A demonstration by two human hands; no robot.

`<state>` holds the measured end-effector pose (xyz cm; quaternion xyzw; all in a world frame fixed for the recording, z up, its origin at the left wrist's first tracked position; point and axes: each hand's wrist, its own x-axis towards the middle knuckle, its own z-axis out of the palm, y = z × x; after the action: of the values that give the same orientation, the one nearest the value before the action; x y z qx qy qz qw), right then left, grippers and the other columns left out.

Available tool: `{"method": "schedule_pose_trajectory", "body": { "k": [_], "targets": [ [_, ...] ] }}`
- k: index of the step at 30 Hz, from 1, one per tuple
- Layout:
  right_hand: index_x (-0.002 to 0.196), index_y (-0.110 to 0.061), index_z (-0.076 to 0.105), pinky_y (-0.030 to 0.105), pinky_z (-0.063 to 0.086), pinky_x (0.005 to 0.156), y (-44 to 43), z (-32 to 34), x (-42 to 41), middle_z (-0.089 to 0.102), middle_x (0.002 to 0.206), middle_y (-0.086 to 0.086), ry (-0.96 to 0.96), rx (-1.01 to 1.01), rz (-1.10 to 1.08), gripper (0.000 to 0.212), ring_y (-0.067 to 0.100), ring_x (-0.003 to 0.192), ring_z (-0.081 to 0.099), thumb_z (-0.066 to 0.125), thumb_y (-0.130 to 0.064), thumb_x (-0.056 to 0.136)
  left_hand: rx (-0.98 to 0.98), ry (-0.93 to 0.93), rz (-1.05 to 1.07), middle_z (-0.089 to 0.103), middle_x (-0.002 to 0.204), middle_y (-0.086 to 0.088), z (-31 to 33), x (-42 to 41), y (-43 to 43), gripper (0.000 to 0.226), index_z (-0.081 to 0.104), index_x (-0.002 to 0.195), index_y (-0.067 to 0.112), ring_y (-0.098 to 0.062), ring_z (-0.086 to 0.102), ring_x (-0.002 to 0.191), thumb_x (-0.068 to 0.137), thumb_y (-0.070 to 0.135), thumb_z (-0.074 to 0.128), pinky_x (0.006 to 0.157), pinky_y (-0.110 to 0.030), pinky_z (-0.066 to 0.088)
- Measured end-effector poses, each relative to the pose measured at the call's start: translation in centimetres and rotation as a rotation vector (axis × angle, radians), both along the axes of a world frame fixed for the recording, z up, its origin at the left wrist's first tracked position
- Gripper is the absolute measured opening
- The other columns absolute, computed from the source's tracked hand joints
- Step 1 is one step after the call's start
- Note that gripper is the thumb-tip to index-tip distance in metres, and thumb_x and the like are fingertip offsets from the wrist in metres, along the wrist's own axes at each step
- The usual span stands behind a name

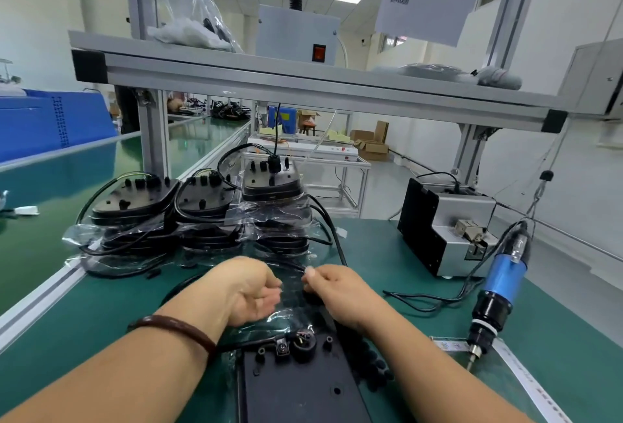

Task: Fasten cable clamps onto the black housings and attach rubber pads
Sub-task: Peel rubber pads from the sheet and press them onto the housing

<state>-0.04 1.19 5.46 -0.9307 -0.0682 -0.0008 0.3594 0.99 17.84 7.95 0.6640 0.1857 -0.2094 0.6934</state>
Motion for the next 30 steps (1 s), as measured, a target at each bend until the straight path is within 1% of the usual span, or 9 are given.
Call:
{"method": "schedule_pose_trajectory", "body": {
  "k": [3, 6, 8, 12, 17, 24, 26, 28, 30],
  "targets": [
    [0.091, -0.025, 0.07, 0.023, 0.05, 0.083, 0.5, -0.6, 0.2, 0.068, 0.088, -0.012, -0.103, -0.025, -0.004, 0.01, 0.007, 0.087, 0.062, 0.061, -0.027, 0.091, 0.112, -0.107, -0.043, 0.061, 0.09, -0.022, -1.3, -0.3, -0.3, 0.035, 0.047, 0.107, 0.006, -0.026, 0.062, 0.067, 0.085, -0.021, 0.041, 0.063, -0.035, 0.055],
    [0.085, -0.024, 0.074, 0.001, 0.037, 0.058, 0.9, -0.9, 0.3, 0.06, 0.07, -0.018, -0.125, -0.058, 0.013, 0.009, -0.005, 0.065, 0.054, 0.065, -0.024, 0.087, 0.065, -0.148, -0.048, 0.062, 0.096, -0.024, -1.6, -0.6, -0.4, 0.062, 0.04, 0.133, 0.014, -0.024, 0.062, 0.066, 0.084, -0.023, 0.042, 0.055, -0.031, 0.056],
    [0.088, -0.023, 0.076, -0.002, 0.033, 0.05, 1.0, -1.0, 0.4, 0.064, 0.075, -0.016, -0.15, -0.089, 0.0, 0.011, -0.007, 0.061, 0.05, 0.066, -0.026, 0.087, 0.058, -0.172, -0.06, 0.063, 0.096, -0.022, -1.6, -0.7, -0.5, 0.063, 0.036, 0.138, 0.012, -0.022, 0.063, 0.066, 0.085, -0.022, 0.045, 0.05, -0.028, 0.055],
    [0.093, -0.024, 0.077, 0.0, 0.03, 0.048, 1.0, -1.2, 0.5, 0.07, 0.087, -0.01, -0.155, -0.086, -0.038, 0.013, -0.003, 0.064, 0.051, 0.065, -0.028, 0.089, 0.045, -0.23, -0.071, 0.063, 0.088, -0.017, -1.6, -0.8, -1.0, 0.063, 0.034, 0.137, 0.01, -0.02, 0.061, 0.068, 0.084, -0.021, 0.048, 0.059, -0.028, 0.054],
    [0.093, -0.021, 0.078, 0.009, 0.038, 0.062, 1.1, -1.1, 0.1, 0.073, 0.089, -0.005, -0.161, -0.041, -0.037, 0.014, 0.005, 0.074, 0.058, 0.064, -0.023, 0.09, 0.072, -0.284, -0.087, 0.066, 0.084, -0.014, -1.8, -0.8, -1.0, 0.057, 0.038, 0.129, 0.01, -0.019, 0.061, 0.07, 0.081, -0.015, 0.056, 0.063, -0.029, 0.055],
    [0.089, -0.022, 0.077, 0.022, 0.049, 0.071, 0.7, -1.0, 0.1, 0.07, 0.081, -0.006, -0.184, -0.017, -0.018, 0.014, 0.012, 0.081, 0.063, 0.063, -0.025, 0.091, 0.323, -0.505, -0.135, 0.069, 0.083, -0.004, -2.0, -0.8, -0.9, 0.05, 0.041, 0.117, 0.015, -0.022, 0.067, 0.083, 0.079, 0.001, 0.071, 0.083, -0.041, 0.057],
    [0.089, -0.023, 0.077, 0.019, 0.048, 0.068, 0.6, -1.1, 0.2, 0.067, 0.079, -0.009, -0.19, 0.002, -0.021, 0.013, 0.01, 0.08, 0.063, 0.064, -0.026, 0.091, 0.416, -0.565, -0.149, 0.07, 0.082, 0.001, -2.0, -0.9, -1.0, 0.05, 0.039, 0.116, 0.017, -0.017, 0.066, 0.079, 0.079, 0.006, 0.072, 0.072, -0.033, 0.057],
    [0.088, -0.023, 0.076, 0.018, 0.047, 0.066, 0.7, -1.2, 0.2, 0.068, 0.08, -0.008, -0.194, 0.012, -0.022, 0.013, 0.01, 0.079, 0.063, 0.064, -0.027, 0.091, 0.493, -0.621, -0.168, 0.071, 0.08, 0.004, -2.0, -1.0, -1.1, 0.051, 0.036, 0.118, 0.018, -0.01, 0.063, 0.072, 0.081, 0.009, 0.07, 0.057, -0.02, 0.047],
    [0.088, -0.022, 0.076, 0.016, 0.046, 0.063, 0.8, -1.3, 0.3, 0.068, 0.079, -0.008, -0.199, 0.017, -0.025, 0.014, 0.01, 0.077, 0.063, 0.064, -0.027, 0.091, 0.54, -0.659, -0.189, 0.07, 0.081, 0.005, -1.9, -1.0, -1.1, 0.05, 0.034, 0.118, 0.019, -0.008, 0.061, 0.07, 0.083, 0.01, 0.068, 0.055, -0.018, 0.041]
  ]
}}
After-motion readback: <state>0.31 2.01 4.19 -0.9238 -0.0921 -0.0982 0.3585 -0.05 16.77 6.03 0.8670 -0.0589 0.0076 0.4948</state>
